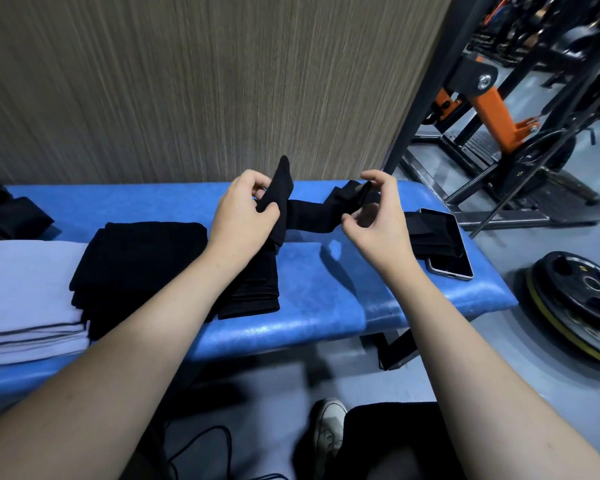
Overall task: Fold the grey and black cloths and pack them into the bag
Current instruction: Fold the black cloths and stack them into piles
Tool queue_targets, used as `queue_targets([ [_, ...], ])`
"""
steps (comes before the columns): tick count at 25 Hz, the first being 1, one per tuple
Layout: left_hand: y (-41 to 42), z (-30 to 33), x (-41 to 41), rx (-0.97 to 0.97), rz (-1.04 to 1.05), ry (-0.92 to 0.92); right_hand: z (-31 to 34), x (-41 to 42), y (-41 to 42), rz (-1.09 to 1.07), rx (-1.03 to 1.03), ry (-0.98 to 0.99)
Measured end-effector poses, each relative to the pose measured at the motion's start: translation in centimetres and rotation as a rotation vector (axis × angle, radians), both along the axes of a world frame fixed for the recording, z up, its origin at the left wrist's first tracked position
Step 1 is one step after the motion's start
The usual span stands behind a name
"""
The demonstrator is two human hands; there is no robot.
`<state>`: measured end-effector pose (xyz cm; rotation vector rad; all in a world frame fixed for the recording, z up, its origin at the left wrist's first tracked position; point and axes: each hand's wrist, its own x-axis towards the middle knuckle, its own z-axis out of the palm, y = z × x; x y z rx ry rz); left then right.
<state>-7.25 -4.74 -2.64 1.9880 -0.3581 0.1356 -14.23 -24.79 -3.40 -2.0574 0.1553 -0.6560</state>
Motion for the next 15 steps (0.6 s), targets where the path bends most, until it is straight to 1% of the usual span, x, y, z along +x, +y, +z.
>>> queue_targets([
  [3,-0.4,0.1,-0.5,0.011,-0.020,0.028,0.9,-0.4,1.5,0.099,0.102,-0.077],
  [5,-0.7,0.2,-0.8,0.007,-0.062,0.041,1.4,-0.5,2.5,0.156,0.082,-0.115],
  [8,-1.2,0.1,-1.3,0.043,-0.173,0.045,1.4,-0.3,3.5,0.228,0.055,-0.117],
  [10,-1.5,-0.3,-1.2,0.035,-0.274,0.103,1.3,-0.1,3.9,0.256,0.067,-0.115],
  [11,-1.5,-0.3,-1.2,-0.028,-0.330,0.163,1.4,-0.1,4.0,0.263,0.082,-0.118],
  [13,-1.3,-0.2,-1.1,-0.219,-0.446,0.286,1.6,-0.2,4.1,0.265,0.104,-0.138],
  [15,-1.2,0.3,-1.1,-0.354,-0.526,0.372,1.8,-0.3,4.0,0.253,0.082,-0.167],
])
